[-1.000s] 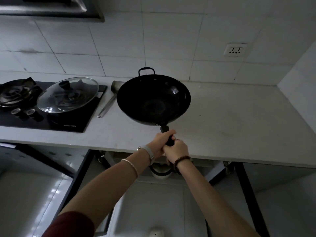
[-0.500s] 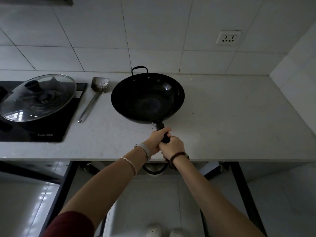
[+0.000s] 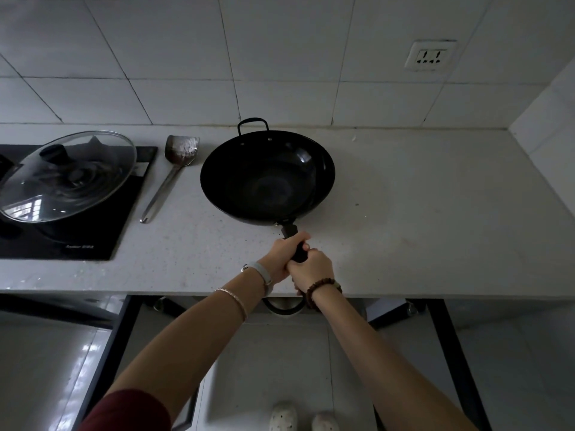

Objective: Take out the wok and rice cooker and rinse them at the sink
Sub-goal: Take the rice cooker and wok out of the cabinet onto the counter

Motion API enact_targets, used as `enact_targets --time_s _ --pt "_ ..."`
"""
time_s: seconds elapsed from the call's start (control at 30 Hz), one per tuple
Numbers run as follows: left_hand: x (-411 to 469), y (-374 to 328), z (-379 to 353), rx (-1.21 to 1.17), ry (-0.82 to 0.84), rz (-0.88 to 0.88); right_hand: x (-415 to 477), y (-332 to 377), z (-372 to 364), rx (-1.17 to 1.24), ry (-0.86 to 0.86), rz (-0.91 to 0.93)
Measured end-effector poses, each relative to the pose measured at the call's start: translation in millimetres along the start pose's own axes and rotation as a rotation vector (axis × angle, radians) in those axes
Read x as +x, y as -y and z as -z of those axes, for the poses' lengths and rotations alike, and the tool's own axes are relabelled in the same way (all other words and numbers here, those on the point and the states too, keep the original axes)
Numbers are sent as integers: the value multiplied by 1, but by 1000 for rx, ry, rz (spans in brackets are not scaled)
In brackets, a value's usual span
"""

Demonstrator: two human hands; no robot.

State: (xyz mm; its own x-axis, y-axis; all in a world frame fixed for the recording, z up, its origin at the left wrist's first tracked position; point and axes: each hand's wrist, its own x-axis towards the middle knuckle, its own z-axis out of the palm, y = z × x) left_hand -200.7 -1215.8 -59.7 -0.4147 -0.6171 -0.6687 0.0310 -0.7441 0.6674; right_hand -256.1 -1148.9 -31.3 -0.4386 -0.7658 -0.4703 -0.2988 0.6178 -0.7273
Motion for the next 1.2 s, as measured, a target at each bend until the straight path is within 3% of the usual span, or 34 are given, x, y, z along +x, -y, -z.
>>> enact_targets --time_s 0.33,0.7,1.0,1.2 --pt "2 15 1 -25 2 -58 2 -24 11 9 75 62" --pt "-2 49 -9 89 22 -176 3 -65 37 -99 -85 149" --pt "25 42 -71 -37 89 -195 42 -84 95 -262 -310 263" --pt "42 42 -98 -146 51 -205 69 -89 112 -324 -370 329"
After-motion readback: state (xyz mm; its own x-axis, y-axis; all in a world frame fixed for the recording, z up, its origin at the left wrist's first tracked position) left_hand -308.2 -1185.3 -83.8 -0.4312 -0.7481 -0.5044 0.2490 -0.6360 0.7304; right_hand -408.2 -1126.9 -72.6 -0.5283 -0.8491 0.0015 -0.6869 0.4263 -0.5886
